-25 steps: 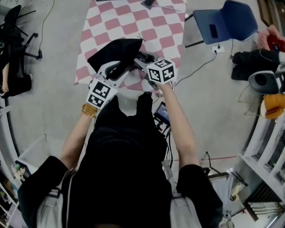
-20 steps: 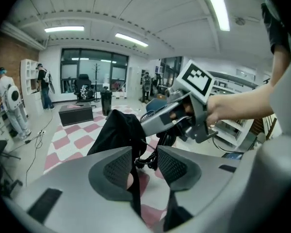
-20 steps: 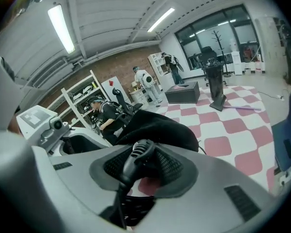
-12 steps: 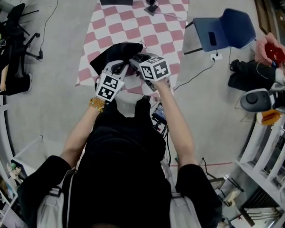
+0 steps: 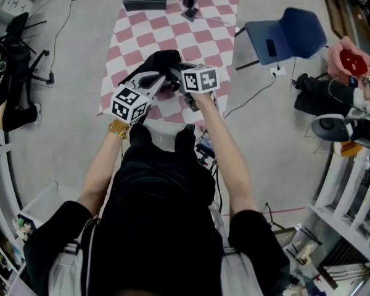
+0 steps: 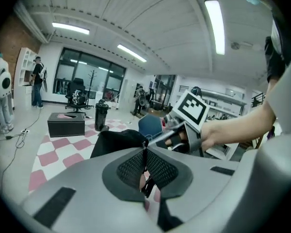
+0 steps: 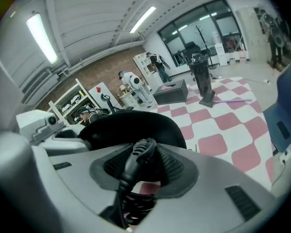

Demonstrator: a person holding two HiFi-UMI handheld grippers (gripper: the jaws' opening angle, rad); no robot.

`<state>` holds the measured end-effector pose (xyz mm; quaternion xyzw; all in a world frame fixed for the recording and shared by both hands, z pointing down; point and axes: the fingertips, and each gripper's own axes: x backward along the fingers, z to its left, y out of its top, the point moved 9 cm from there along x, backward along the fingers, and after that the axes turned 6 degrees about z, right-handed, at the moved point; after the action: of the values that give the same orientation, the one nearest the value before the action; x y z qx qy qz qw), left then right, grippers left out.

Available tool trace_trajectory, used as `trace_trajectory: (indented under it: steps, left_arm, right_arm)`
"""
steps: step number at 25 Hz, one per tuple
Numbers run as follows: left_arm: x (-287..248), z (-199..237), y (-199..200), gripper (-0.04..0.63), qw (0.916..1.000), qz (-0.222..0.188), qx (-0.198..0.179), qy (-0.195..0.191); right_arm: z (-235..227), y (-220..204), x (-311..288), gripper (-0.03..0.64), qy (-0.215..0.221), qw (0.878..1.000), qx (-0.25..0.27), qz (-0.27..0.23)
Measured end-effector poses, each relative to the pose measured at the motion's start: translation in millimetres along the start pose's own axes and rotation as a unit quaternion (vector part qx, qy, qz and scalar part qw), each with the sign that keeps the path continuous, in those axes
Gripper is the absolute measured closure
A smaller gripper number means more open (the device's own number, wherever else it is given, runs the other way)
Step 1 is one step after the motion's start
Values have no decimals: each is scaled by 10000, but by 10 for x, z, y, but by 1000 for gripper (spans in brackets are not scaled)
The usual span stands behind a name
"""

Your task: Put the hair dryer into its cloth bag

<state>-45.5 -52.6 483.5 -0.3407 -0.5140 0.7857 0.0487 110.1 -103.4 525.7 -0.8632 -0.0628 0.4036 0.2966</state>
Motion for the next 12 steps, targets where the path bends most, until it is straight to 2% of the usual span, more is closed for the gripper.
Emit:
trace_trajectory:
  steps: [4, 6, 8, 12]
  left_arm:
    - [52, 140, -4, 574, 9984, -216, 511, -83]
    - [82, 183, -5, 574, 9974, -277, 655, -88]
    - [96, 207, -7, 574, 9968, -304, 730, -86]
    - [77, 212, -2, 574, 9968, -275, 743, -103]
  right_arm:
    - [-56, -190, -37, 472, -38, 9943, 869, -622]
    - [-45, -295, -37, 466, -139, 9870, 1467, -636]
    - [-22, -379, -43, 433, -156, 9790, 1955, -558]
    - [-36, -501, 41, 379, 25, 9718, 2293, -550]
